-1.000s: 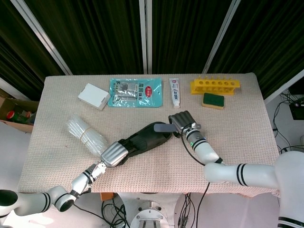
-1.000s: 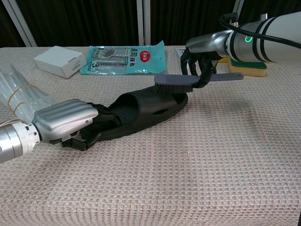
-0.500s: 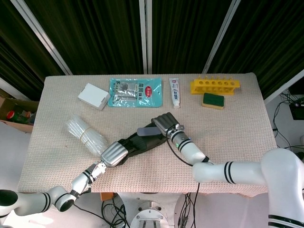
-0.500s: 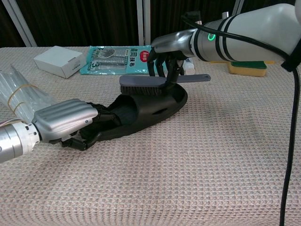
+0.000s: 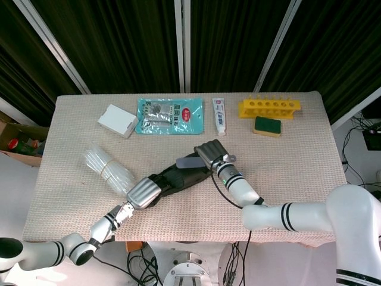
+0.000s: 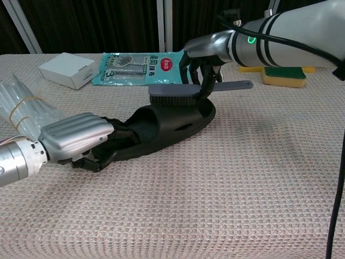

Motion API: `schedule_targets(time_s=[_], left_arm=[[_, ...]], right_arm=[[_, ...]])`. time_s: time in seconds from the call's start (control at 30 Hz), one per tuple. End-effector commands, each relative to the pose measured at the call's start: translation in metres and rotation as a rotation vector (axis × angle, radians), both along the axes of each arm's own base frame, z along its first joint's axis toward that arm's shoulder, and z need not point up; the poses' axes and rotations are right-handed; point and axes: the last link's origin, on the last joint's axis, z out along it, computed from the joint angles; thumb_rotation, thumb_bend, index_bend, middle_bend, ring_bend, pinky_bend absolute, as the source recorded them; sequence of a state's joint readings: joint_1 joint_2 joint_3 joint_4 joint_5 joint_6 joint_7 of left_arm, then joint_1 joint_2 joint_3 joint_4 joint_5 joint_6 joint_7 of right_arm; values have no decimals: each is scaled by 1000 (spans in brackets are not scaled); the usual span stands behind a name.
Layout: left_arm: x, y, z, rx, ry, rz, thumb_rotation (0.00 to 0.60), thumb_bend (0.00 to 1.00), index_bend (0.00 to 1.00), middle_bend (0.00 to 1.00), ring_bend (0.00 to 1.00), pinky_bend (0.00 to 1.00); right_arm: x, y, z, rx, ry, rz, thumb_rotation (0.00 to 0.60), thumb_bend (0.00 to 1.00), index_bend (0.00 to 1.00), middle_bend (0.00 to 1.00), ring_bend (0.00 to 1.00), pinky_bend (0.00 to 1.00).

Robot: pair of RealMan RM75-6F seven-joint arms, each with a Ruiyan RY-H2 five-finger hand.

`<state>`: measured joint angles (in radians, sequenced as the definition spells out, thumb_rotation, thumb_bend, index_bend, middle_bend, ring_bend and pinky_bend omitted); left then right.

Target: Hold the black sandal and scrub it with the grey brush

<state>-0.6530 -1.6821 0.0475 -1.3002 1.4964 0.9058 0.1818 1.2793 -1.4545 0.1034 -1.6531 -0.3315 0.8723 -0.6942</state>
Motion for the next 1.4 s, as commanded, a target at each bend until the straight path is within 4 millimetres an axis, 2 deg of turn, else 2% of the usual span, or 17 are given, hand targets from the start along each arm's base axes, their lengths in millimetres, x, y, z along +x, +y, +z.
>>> schedule_targets(time_s=[0.03, 0.13, 0.27, 0.6, 0.8, 0.97, 1.03, 1.17, 1.27, 1.4], left_arm=[[0, 0, -1, -2, 1, 2, 600, 564, 270, 347, 229, 309], [-1, 0, -2, -2, 2, 5, 600, 565, 271, 347, 229, 309], [-1, 0, -1, 2, 1, 4, 600, 564, 271, 347, 229, 309], [-4, 0, 2, 5, -2, 10, 600, 565, 270, 347, 229, 309], [-3, 0, 0, 0, -3, 5, 600, 565, 271, 347, 230, 309], [-2, -1, 0, 1, -9, 4, 600, 565, 271, 347, 229, 309], [-2, 0, 1, 3, -11, 3, 600, 565, 271, 347, 229, 309], [-3, 0, 2, 7, -8, 2, 600, 565, 271, 347, 229, 309], [-2, 1, 3, 8, -11, 1, 600, 565, 271, 347, 229, 309], [1, 1, 4, 9, -17, -4, 600, 565, 271, 347, 229, 309]], right_arm=[[-16, -2, 10, -17, 12, -33, 600, 573, 860, 671, 571, 579], [-27, -4, 18, -23, 33, -60, 600, 573, 862, 672, 570, 579], [-29, -6, 19, -18, 35, -76, 600, 583, 866, 675, 574, 579], [4, -1, -11, 48, -2, -16, 600, 611, 875, 682, 581, 585], [30, 5, -23, 80, -43, 25, 600, 614, 877, 684, 583, 589], [43, 9, -25, 87, -99, 51, 600, 608, 876, 683, 583, 589], [40, 6, -20, 66, -119, 54, 600, 606, 877, 683, 583, 589], [24, -3, 7, -5, -142, 47, 600, 606, 876, 684, 583, 589], [1, -5, 37, -60, -143, 26, 600, 606, 877, 684, 583, 589], [-46, -1, 76, -128, -105, -19, 600, 607, 877, 684, 583, 589]])
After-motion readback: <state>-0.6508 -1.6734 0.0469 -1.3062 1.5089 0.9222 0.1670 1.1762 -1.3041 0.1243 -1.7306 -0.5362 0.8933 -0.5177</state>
